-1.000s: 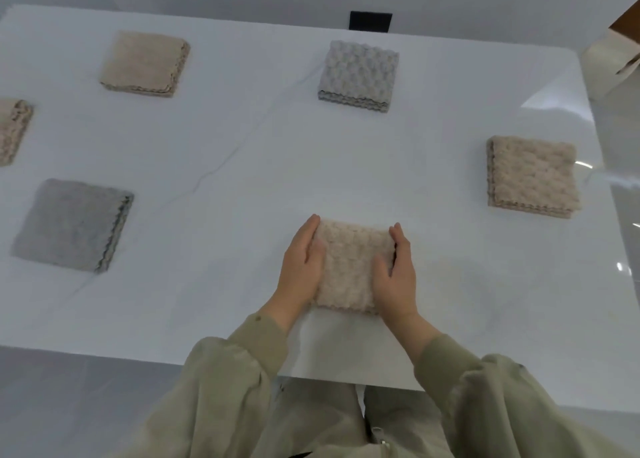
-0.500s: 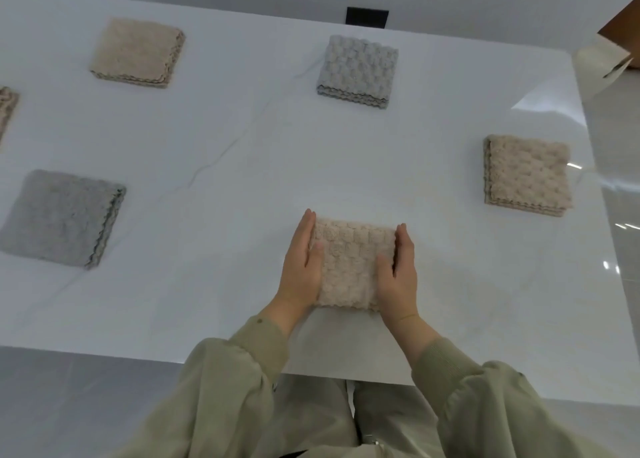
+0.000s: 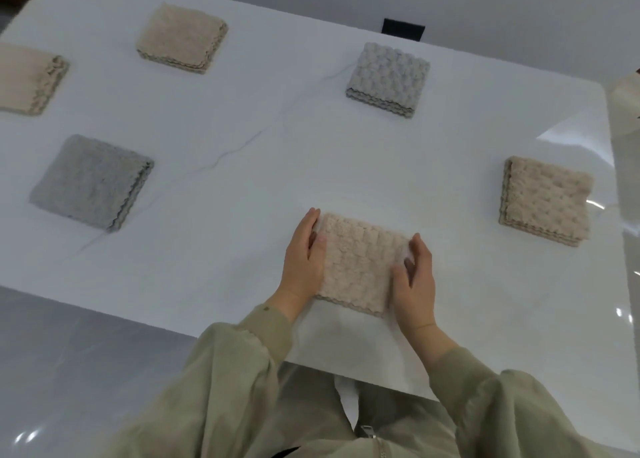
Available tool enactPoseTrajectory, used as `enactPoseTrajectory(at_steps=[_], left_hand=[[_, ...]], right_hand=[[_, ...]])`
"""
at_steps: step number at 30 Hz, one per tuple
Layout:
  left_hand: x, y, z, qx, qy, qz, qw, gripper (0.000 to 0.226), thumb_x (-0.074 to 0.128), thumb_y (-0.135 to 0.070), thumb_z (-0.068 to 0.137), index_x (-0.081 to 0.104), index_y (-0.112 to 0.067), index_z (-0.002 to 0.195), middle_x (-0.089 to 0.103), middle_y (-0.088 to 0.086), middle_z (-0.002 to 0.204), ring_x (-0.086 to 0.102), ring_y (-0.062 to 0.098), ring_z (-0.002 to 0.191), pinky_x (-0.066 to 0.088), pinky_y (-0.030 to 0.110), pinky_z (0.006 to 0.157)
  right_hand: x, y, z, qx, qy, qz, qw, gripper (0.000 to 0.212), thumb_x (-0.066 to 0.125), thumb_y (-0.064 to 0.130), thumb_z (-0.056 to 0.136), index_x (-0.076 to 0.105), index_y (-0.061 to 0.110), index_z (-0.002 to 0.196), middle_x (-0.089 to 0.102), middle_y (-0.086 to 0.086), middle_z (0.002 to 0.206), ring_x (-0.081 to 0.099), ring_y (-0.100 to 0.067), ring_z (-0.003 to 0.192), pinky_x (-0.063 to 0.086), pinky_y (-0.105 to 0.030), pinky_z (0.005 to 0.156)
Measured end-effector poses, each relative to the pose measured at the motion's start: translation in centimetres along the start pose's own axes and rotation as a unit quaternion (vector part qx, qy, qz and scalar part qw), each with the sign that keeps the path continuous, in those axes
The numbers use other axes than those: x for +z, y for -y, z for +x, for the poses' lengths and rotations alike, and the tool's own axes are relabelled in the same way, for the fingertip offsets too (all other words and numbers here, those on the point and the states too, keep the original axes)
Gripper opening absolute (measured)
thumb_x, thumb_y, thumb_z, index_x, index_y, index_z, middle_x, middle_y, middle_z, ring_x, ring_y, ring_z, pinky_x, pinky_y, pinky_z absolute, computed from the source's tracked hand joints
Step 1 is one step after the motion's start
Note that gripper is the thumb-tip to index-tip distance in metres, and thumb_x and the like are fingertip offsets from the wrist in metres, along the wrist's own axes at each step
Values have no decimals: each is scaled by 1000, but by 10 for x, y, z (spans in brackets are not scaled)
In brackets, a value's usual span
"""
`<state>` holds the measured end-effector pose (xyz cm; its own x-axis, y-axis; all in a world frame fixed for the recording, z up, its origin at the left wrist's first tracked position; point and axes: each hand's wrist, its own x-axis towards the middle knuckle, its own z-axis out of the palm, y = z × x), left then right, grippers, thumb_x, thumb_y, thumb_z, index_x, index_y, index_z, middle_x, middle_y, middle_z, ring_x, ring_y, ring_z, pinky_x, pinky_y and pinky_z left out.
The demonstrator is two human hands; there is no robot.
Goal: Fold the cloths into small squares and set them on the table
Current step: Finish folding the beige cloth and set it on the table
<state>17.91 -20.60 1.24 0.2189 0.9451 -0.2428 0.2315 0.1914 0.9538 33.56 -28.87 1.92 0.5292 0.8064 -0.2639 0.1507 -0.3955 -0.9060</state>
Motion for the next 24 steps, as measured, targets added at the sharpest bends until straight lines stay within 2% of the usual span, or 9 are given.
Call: enactPoseTrajectory(at_steps=[2, 4, 7, 10, 13, 16, 19, 21, 24], left_hand=[[4, 0, -7, -14, -65, -14, 998, 41, 38, -16, 101, 38, -15, 142, 39, -3, 147, 34, 7, 136, 27, 19, 111], [12, 0, -15, -38, -149, -61, 986, 39, 36, -19, 102, 41, -15, 140, 43, -3, 144, 38, 7, 133, 29, 22, 111], [22, 0, -28, -76, -298, -165, 937, 37, 33, -21, 102, 44, -13, 136, 49, -2, 137, 43, 8, 129, 31, 30, 112], [37, 2, -47, -85, -406, -194, 889, 36, 32, -17, 103, 45, -14, 136, 49, -1, 138, 43, 7, 129, 30, 27, 112], [64, 4, -63, -83, -466, -203, 857, 39, 32, -17, 103, 39, -17, 141, 41, -5, 144, 36, 2, 133, 25, 24, 114], [92, 5, -68, -65, -504, -210, 835, 47, 31, -26, 97, 31, -20, 144, 33, -12, 148, 28, -5, 135, 20, 19, 114], [114, 3, -68, -56, -522, -213, 824, 56, 30, -31, 93, 24, -19, 147, 27, -17, 148, 23, -11, 135, 19, 9, 109], [122, 0, -62, -50, -528, -232, 815, 57, 31, -31, 93, 21, -20, 148, 25, -17, 150, 22, -9, 136, 20, 13, 111], [130, -5, -50, -49, -536, -244, 807, 56, 31, -30, 93, 20, -23, 148, 24, -14, 151, 22, -6, 138, 21, 23, 115]], right_hand=[[-12, 2, 12, -23, 19, -28, 999, 59, 45, 24, 90, 27, 17, 146, 33, 8, 145, 39, -6, 123, 28, 2, 90], [-22, 6, 31, -49, 50, -51, 996, 61, 42, 29, 83, 34, 17, 142, 39, 10, 139, 41, -8, 124, 30, -3, 97], [-33, 17, 67, -66, 113, -77, 988, 57, 41, 29, 81, 43, 14, 135, 47, 7, 132, 44, -11, 123, 32, -23, 107], [-35, 30, 99, -104, 202, -103, 968, 54, 41, 29, 81, 48, 10, 131, 51, 0, 132, 45, -11, 122, 32, -20, 102], [-26, 40, 120, -126, 309, -126, 934, 48, 45, 28, 86, 50, 12, 131, 52, 3, 132, 46, -8, 123, 32, -9, 95], [-8, 46, 129, -152, 384, -150, 898, 37, 47, 15, 97, 49, 12, 133, 51, 5, 135, 45, -4, 123, 30, 2, 91], [8, 53, 128, -170, 442, -169, 864, 38, 46, 25, 97, 50, 18, 133, 51, 10, 135, 45, 0, 122, 31, 0, 92], [14, 58, 123, -159, 465, -165, 855, 45, 44, 37, 89, 51, 23, 131, 52, 15, 130, 46, 5, 118, 33, -1, 88], [20, 58, 116, -142, 484, -158, 849, 46, 41, 40, 85, 53, 25, 127, 55, 18, 123, 48, 10, 112, 36, -3, 85]])
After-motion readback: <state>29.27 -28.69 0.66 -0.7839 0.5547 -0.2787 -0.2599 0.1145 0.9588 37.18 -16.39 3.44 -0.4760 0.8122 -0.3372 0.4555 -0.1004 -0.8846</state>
